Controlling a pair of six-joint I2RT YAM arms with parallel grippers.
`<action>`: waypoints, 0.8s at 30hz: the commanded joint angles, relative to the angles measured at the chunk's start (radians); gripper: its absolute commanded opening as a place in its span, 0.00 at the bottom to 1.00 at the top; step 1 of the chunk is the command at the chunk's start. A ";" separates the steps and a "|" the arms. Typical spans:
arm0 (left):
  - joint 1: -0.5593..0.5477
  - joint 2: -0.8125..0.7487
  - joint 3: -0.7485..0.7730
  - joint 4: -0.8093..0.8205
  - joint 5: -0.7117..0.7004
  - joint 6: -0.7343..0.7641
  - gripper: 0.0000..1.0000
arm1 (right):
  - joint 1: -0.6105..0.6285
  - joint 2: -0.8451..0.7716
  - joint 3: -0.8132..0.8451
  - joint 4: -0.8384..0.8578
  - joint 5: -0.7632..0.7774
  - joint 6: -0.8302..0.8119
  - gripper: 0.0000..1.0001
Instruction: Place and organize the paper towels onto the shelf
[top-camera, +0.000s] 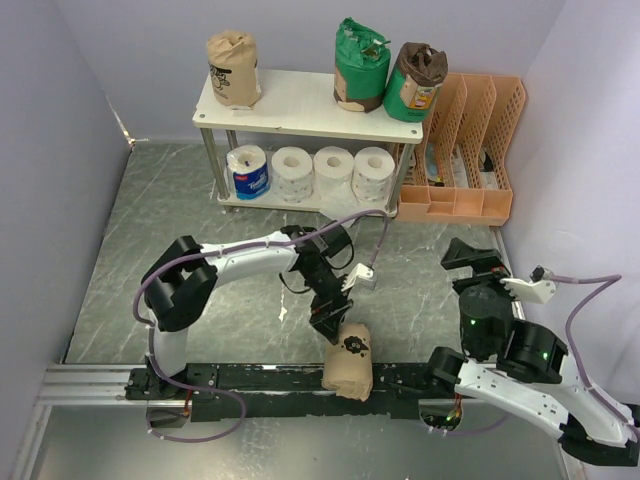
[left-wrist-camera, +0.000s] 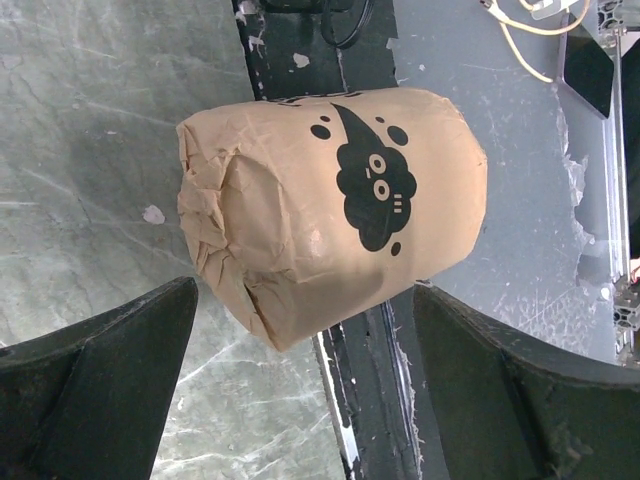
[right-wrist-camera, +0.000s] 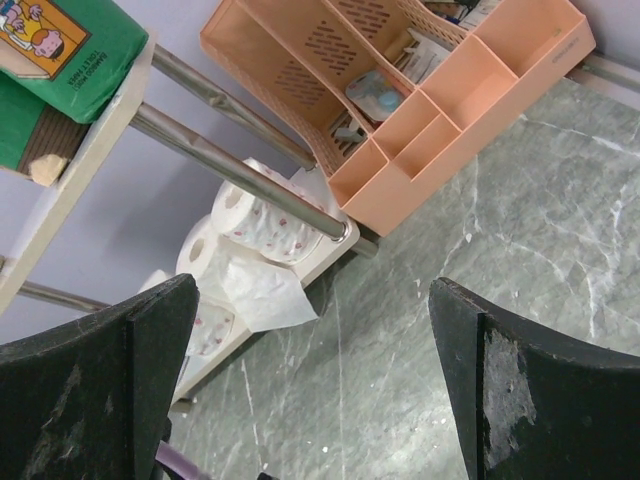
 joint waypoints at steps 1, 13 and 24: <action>-0.018 0.010 0.014 0.044 -0.006 0.011 0.97 | 0.000 -0.039 -0.013 -0.018 0.009 0.007 1.00; -0.076 0.068 0.042 -0.015 0.056 0.033 0.57 | 0.000 -0.075 0.000 -0.140 0.015 0.099 1.00; -0.100 -0.065 0.203 -0.235 -0.185 0.098 0.07 | -0.001 -0.108 -0.001 -0.156 0.025 0.100 1.00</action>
